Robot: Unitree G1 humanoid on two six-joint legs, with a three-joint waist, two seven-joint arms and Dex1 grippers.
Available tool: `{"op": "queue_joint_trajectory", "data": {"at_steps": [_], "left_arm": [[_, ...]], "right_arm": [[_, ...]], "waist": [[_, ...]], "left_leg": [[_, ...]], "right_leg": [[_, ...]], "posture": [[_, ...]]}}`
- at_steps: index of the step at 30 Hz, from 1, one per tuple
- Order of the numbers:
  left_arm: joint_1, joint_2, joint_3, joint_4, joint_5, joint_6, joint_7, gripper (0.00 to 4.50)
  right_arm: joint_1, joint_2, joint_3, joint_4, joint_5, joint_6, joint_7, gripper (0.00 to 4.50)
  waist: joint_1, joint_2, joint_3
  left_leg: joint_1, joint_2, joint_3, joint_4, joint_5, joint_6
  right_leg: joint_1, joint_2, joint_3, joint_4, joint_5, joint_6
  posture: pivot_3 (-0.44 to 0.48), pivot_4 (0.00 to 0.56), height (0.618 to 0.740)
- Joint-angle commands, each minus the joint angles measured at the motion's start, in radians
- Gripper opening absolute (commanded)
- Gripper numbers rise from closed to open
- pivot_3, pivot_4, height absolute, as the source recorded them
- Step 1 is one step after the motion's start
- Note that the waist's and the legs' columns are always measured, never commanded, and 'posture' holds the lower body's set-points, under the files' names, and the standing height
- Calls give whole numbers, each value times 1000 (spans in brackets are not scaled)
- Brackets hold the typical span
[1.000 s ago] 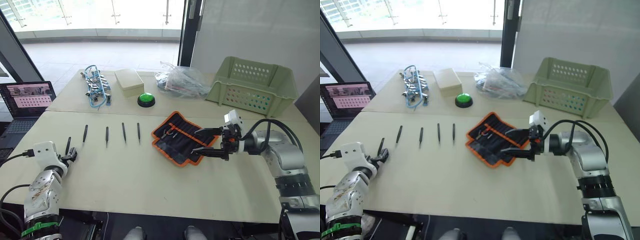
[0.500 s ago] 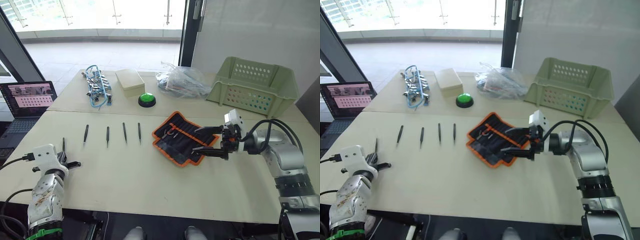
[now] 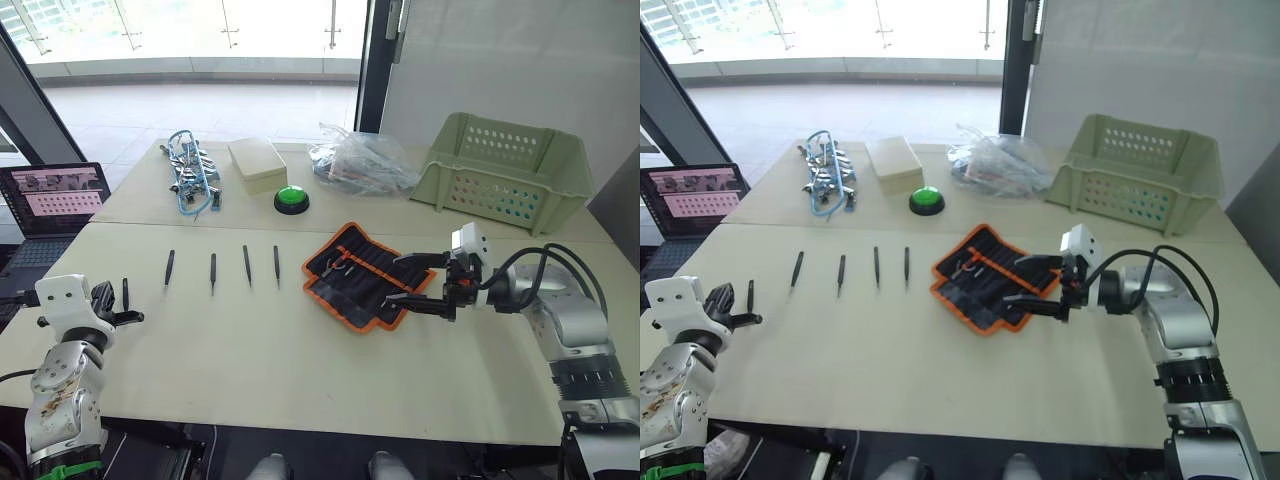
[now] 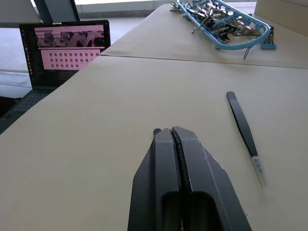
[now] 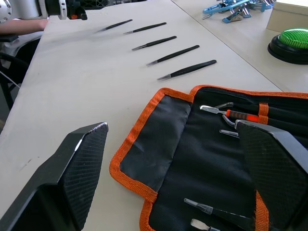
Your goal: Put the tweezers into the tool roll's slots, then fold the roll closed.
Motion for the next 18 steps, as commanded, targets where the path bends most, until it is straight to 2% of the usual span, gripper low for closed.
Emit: {"op": "queue_joint_trajectory", "data": {"at_steps": [1, 6, 8, 18], "left_arm": [[0, -6, 33, -68, -45, 106, 43, 883], [14, -3, 2, -143, -19, 300, 124, 2540], [-7, -22, 25, -136, -45, 351, 147, 3151], [-162, -63, 106, 12, -105, 443, 210, 3199]], "right_arm": [[0, -2, -24, -13, 7, -27, -4, 4500], [2, 1, -17, -12, 3, -37, -9, 4500], [2, 2, -14, -12, 2, -38, -9, 4500], [-5, 18, -12, -14, -5, -56, -21, 4500]], "waist": [[0, 0, 0], [0, 0, 0], [0, 0, 0], [1, 0, 0]], "left_leg": [[0, 0, 0, 0, 0, 0], [0, 0, 0, 0, 0, 0], [0, 0, 0, 0, 0, 0], [1, 0, 0, 0, 0, 0]], "right_leg": [[0, 0, 0, 0, 0, 0], [0, 0, 0, 0, 0, 0], [0, 0, 0, 0, 0, 0], [0, 0, 0, 1, 0, 0]], "posture": [[0, 150, 740], [0, 150, 740], [0, 150, 740], [0, 150, 740]]}}
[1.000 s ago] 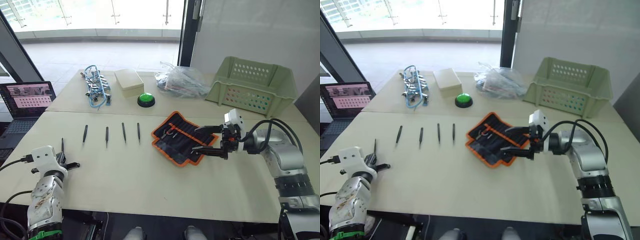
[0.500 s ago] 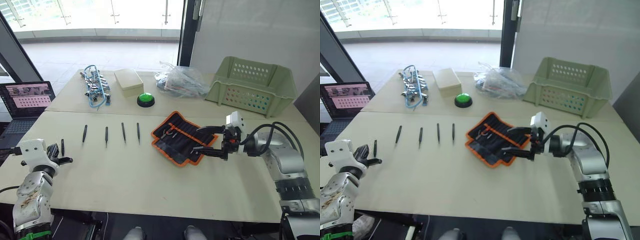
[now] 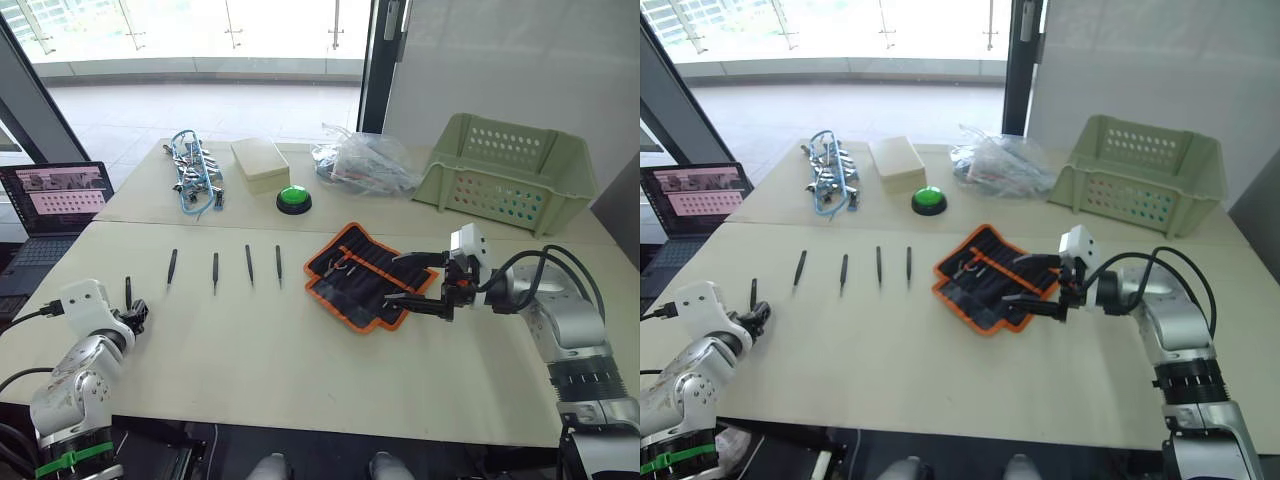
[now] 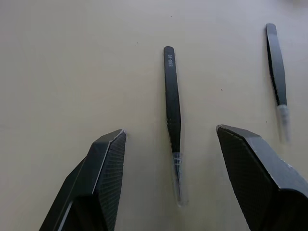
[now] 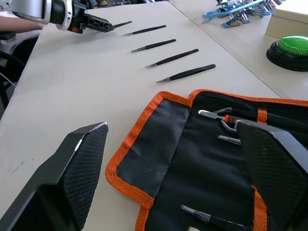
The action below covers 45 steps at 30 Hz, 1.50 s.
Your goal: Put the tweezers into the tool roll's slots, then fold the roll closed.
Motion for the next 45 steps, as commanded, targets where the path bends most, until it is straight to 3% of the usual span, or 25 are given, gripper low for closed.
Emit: {"op": "queue_joint_trajectory", "data": {"at_steps": [1, 18, 28, 31, 38, 45], "left_arm": [[-31, 2, 18, 38, -11, 35, 24, 3199], [-51, 38, -64, -12, -1, 296, 30, 3199], [-43, 70, -100, 34, 59, 333, 13, 3199], [-53, 80, -99, 58, 72, 323, 0, 2435], [-68, 108, -102, 114, 114, 292, -15, 155], [-59, 117, -93, 112, 157, 236, -9, 27]], "right_arm": [[-10, 14, -21, -17, 9, -30, -18, 4500], [-44, 29, -20, -48, 13, -6, -58, 4500], [-53, 36, -8, -57, 6, 2, -72, 4500], [-56, 38, -6, -56, 2, 0, -78, 4500], [-61, 34, 8, -44, -32, -28, -96, 4500], [-73, 40, 5, -25, -38, -36, -106, 4500]], "waist": [[-1, 0, 0], [1, 1, -1], [-2, 4, -2], [-1, 6, -3], [0, 8, -4], [0, 10, -6]], "left_leg": [[0, 0, 0, 0, 0, 0], [1, -1, 0, 0, 1, -1], [2, 0, 0, 0, 1, -1], [3, -1, 0, -1, 1, -1], [4, -1, 0, -1, 1, -1], [4, 0, 0, -2, 1, -1]], "right_leg": [[0, 0, 0, 0, 0, 0], [0, 0, 1, 0, 0, 0], [1, 0, 1, 1, 0, 0], [1, 0, 1, 1, 0, 0], [2, 0, 1, 1, 0, 0], [2, 0, 1, 1, 0, 0]], "posture": [[0, 150, 740], [0, 150, 740], [0, 150, 740], [0, 150, 740], [0, 150, 740], [0, 150, 740]]}}
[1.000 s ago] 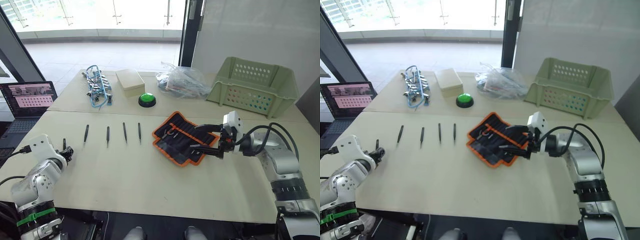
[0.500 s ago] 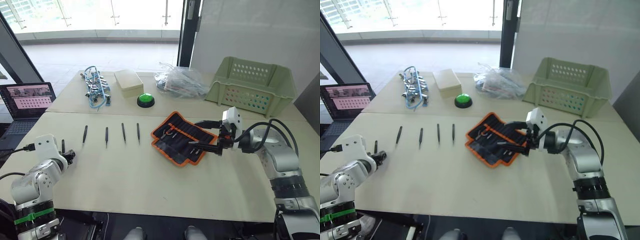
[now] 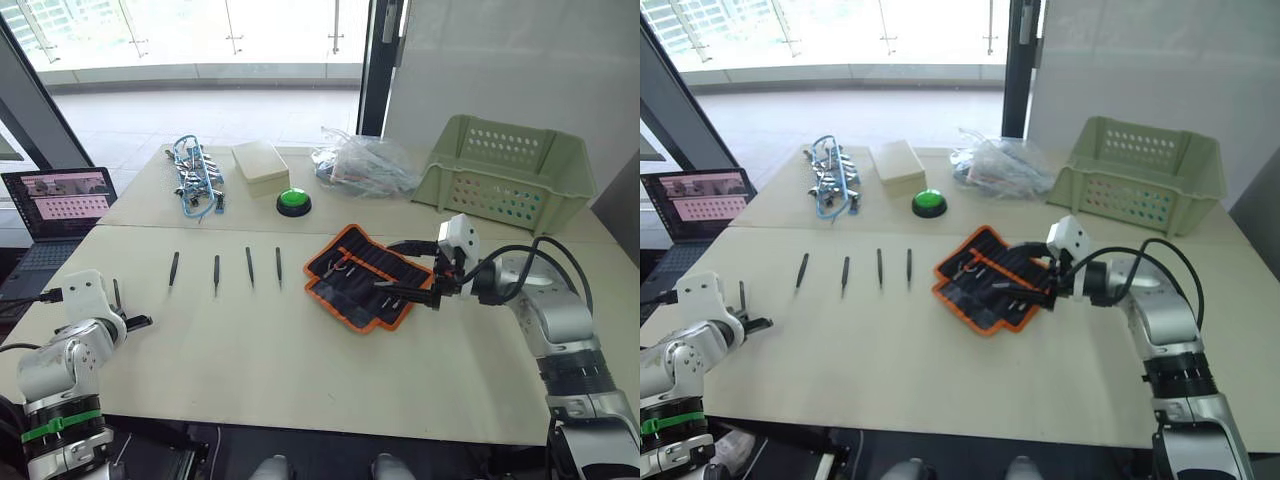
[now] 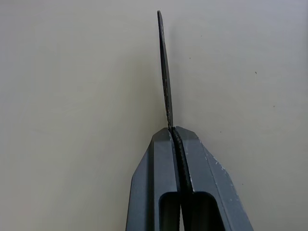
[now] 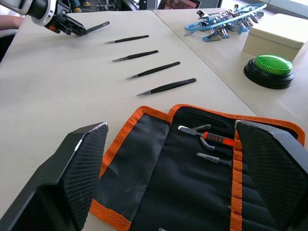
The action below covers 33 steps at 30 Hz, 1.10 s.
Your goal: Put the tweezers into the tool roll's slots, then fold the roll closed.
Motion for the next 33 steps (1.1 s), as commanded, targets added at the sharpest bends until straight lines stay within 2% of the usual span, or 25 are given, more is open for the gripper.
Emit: {"op": "queue_joint_trajectory", "data": {"at_steps": [1, 20, 25, 28, 33], "left_arm": [[29, -3, 0, 39, 26, -15, 2, 27], [38, 11, -28, -69, 28, 17, -33, 27], [38, 0, -17, -91, -26, 67, -94, 27], [42, -4, 2, -110, -41, 70, -116, 866], [45, 10, -8, -107, -19, 66, -117, 2548]], "right_arm": [[-28, 4, -13, -7, 6, -26, -1, 4500], [-31, 11, -10, 5, 9, -30, 8, 4500], [-28, 12, -11, 3, 9, -30, 6, 4500], [-26, 13, -11, 2, 10, -31, 5, 4500], [-26, 15, -10, 4, 10, -33, 7, 4500]], "waist": [[0, 0, 0], [-2, -1, 1], [-2, -2, 1], [1, -2, 1], [-1, -2, 1]], "left_leg": [[0, 0, 0, 0, 0, 0], [-1, 0, 0, -4, 1, -1], [-1, 0, 0, -4, 1, -1], [-1, 0, 0, -4, 1, -1], [-1, 0, 0, -4, 1, -1]], "right_leg": [[0, 0, 0, 0, 0, 0], [-2, 0, 0, -1, 0, 0], [-2, 0, 0, -2, 0, 0], [-2, 0, 0, -2, 0, 0], [-2, 0, 0, -2, 0, 0]], "posture": [[0, 150, 740], [0, 150, 740], [0, 150, 740], [0, 150, 740], [0, 150, 740]]}}
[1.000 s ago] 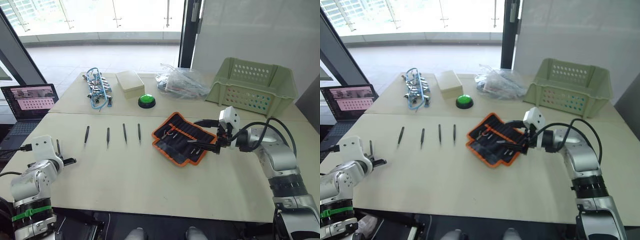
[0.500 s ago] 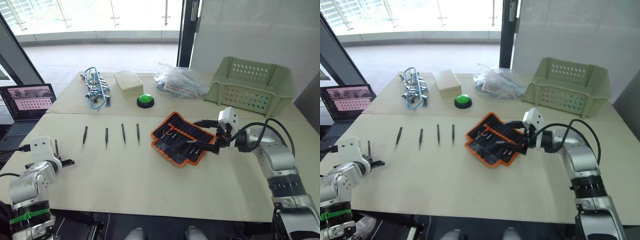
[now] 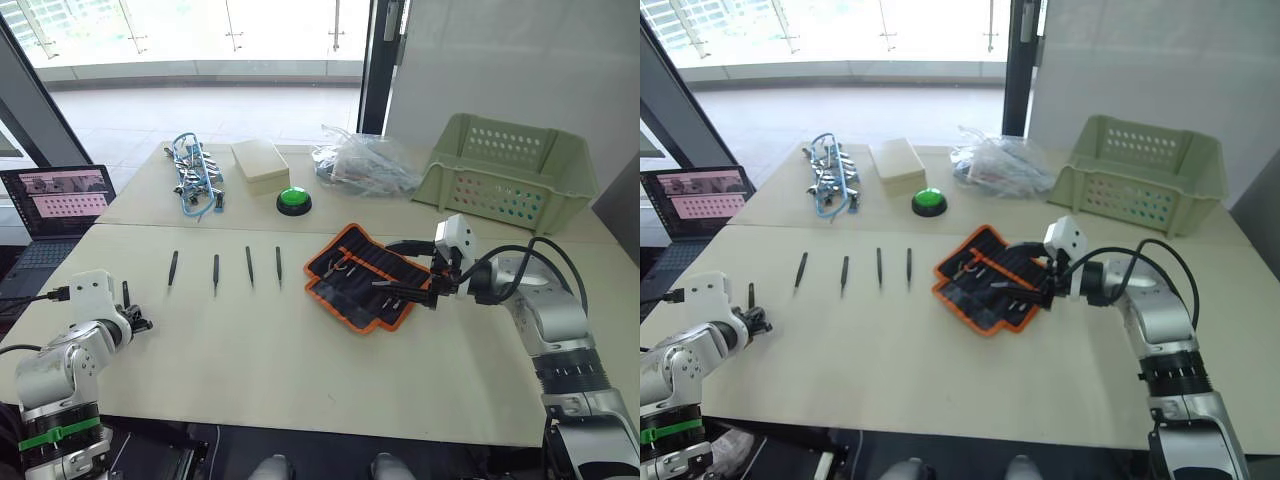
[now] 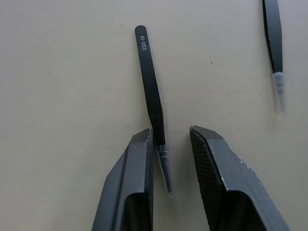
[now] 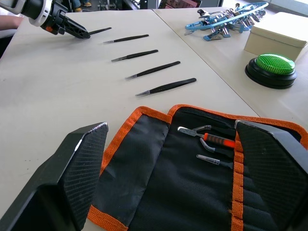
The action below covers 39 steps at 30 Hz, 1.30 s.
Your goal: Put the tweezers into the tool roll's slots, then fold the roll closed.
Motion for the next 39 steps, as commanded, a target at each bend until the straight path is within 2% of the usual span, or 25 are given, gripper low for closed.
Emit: {"op": "queue_joint_trajectory", "data": {"at_steps": [1, 10, 13, 22, 32, 33, 37, 38, 39], "left_arm": [[12, 10, -2, -5, 4, 8, -9, 2827], [28, -11, 24, 4, 5, -28, -2, 2827], [40, -7, 26, 41, 17, -100, -13, 2073], [44, -13, 48, 94, 17, -244, -3, 2073], [80, -50, 35, 90, 12, -263, 9, 2073], [80, -56, 40, 89, 8, -261, 13, 1561], [86, -62, 42, 85, 6, -266, 18, 283], [87, -63, 43, 84, 5, -270, 19, 21], [88, -63, 44, 83, 4, -272, 20, 21]], "right_arm": [[-24, 1, -17, -11, 11, -20, 4, 4500], [-28, 4, -14, -7, 8, -22, 5, 4500], [-28, 4, -13, -7, 8, -22, 5, 4500], [-31, 1, -8, -4, 3, -24, 7, 4500], [-32, -1, -5, 1, 1, -27, 9, 4500], [-32, 0, -5, 2, 0, -27, 9, 4500], [-33, 1, -4, 3, 1, -27, 8, 4500], [-33, 2, -4, 3, 1, -27, 8, 4500], [-33, 3, -3, 3, 1, -27, 7, 4500]], "waist": [[-1, 0, 0], [-3, 0, 0], [-4, 0, 0], [-4, -1, 1], [-5, -2, 1], [-5, -2, 1], [-3, -2, 1], [-2, -2, 1], [-1, -2, 1]], "left_leg": [[0, 0, 0, 0, 0, 0], [0, 0, 0, -1, 0, 0], [1, 0, 0, -1, 0, 0], [0, 0, 0, -1, 0, 0], [0, 0, 0, -1, 0, 0], [1, 0, 0, -1, 0, 0], [0, 0, 0, -1, 0, 0], [0, 0, 0, -1, 0, 0], [0, 0, 0, -1, 0, 0]], "right_leg": [[0, 0, 0, 0, 0, 0], [0, 0, 0, 0, 0, 0], [0, 0, 0, 0, 0, 0], [-1, 0, 0, 0, 0, 0], [-1, 0, 0, 0, 0, 0], [-1, 0, 0, 0, 0, 0], [0, 0, 0, 0, 0, 0], [0, 0, 0, 0, 0, 0], [0, 0, 0, 0, 0, 0]], "posture": [[0, 150, 740], [0, 150, 740], [0, 150, 740], [0, 150, 740], [0, 150, 740], [0, 150, 740], [0, 150, 740], [0, 150, 740], [0, 150, 740]]}}
